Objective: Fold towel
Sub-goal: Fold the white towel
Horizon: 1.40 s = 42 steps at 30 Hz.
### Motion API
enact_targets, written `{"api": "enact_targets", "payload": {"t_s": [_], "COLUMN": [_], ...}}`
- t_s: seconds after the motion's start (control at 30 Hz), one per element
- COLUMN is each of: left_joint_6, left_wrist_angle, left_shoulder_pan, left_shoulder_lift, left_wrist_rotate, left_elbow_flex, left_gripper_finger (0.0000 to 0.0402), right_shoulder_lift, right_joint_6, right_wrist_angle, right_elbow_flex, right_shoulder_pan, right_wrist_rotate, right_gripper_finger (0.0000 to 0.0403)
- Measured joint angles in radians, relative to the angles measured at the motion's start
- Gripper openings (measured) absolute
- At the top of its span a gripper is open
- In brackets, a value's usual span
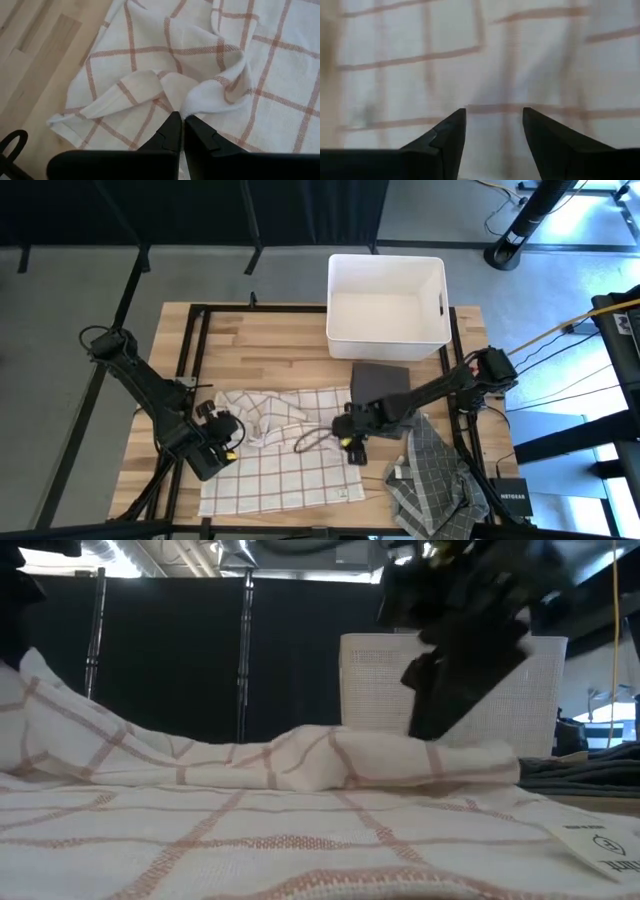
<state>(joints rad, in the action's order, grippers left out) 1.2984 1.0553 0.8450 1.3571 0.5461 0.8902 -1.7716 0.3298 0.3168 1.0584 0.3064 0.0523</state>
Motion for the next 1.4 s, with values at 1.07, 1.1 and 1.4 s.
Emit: {"api": "enact_targets", "payload": {"t_s": [1.07,1.1,1.4], "left_joint_6": [-0.023,-0.023,-0.023], "left_wrist_angle": [-0.002,-0.002,-0.003], "left_shoulder_pan": [0.0,0.0,0.0], "left_shoulder_lift": [0.0,0.0,0.0], "left_wrist_rotate": [0.035,0.035,0.035], "left_elbow_flex": [0.0,0.0,0.0], "left_gripper_finger": [0.0008,0.0008,0.0008], "right_shoulder_lift": [0.006,0.006,0.006], "right_joint_6": [0.06,0.064,0.14], "right_wrist_angle": [-0.032,-0.044,-0.17], "right_elbow_flex": [-0.094,-0.094,-0.093], "right_shoulder_pan": [-0.058,-0.058,-0.057], "right_wrist_rotate": [0.009,0.035,0.285], "right_gripper_finger": [0.0198,0.0198,0.0198]}}
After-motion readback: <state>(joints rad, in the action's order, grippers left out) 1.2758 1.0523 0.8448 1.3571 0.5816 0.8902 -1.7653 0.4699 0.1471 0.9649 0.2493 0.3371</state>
